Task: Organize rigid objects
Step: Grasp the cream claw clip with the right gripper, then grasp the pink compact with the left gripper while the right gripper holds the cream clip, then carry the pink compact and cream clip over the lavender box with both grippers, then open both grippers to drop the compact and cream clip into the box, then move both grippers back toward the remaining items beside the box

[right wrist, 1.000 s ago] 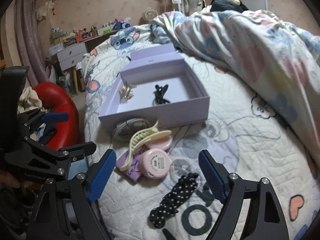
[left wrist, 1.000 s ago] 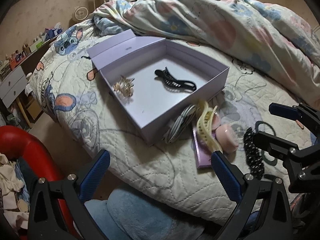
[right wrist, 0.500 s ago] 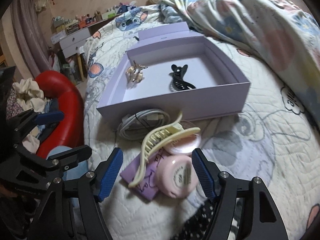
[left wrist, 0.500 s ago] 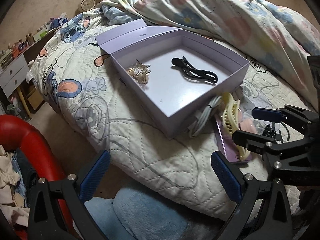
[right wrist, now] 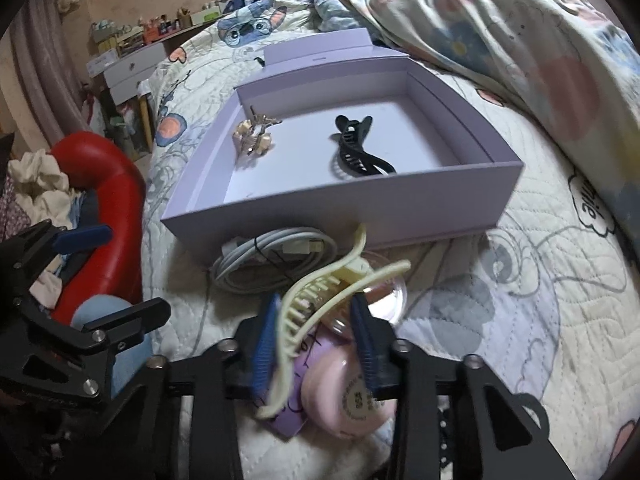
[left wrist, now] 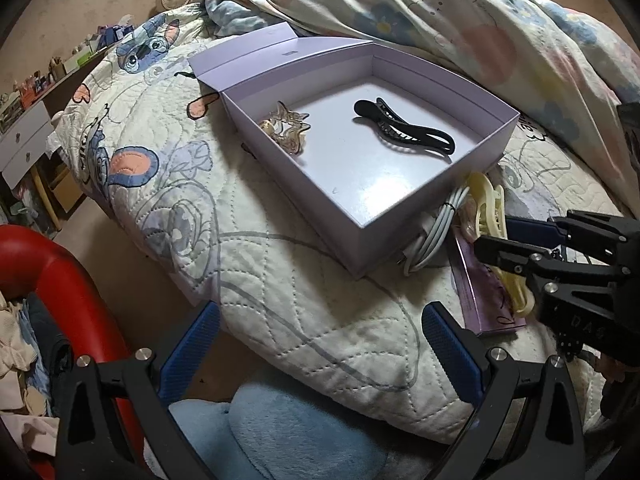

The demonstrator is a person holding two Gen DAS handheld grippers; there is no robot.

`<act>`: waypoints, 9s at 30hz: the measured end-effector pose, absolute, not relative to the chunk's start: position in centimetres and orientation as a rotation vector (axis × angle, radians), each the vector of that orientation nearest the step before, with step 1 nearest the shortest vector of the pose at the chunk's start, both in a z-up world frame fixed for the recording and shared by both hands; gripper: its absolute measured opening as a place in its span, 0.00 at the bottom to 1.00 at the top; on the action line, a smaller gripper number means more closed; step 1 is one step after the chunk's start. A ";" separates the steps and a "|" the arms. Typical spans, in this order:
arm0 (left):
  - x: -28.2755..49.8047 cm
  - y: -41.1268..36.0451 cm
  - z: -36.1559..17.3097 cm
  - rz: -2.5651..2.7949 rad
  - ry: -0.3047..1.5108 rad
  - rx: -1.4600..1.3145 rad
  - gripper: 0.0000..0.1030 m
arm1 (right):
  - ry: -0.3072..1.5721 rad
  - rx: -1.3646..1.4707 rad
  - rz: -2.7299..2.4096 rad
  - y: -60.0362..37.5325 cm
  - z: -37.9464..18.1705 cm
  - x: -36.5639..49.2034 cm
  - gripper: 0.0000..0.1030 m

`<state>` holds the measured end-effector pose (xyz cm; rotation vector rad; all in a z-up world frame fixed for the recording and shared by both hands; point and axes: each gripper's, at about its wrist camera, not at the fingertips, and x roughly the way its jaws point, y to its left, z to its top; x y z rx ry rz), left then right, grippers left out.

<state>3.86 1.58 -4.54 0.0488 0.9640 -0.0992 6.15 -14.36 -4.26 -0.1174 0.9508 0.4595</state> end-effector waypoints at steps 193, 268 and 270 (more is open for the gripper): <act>20.6 0.2 -0.3 -0.196 0.828 0.059 0.49 | 0.797 -0.172 0.624 -14.0 0.1 20.6 0.19; 22.0 0.2 4.1 -0.062 0.812 0.111 0.86 | 0.869 -0.248 0.561 -14.3 4.8 20.7 0.45; 21.3 0.1 4.9 -0.066 0.801 0.110 0.87 | 0.854 -0.248 0.558 -14.5 5.5 20.2 0.45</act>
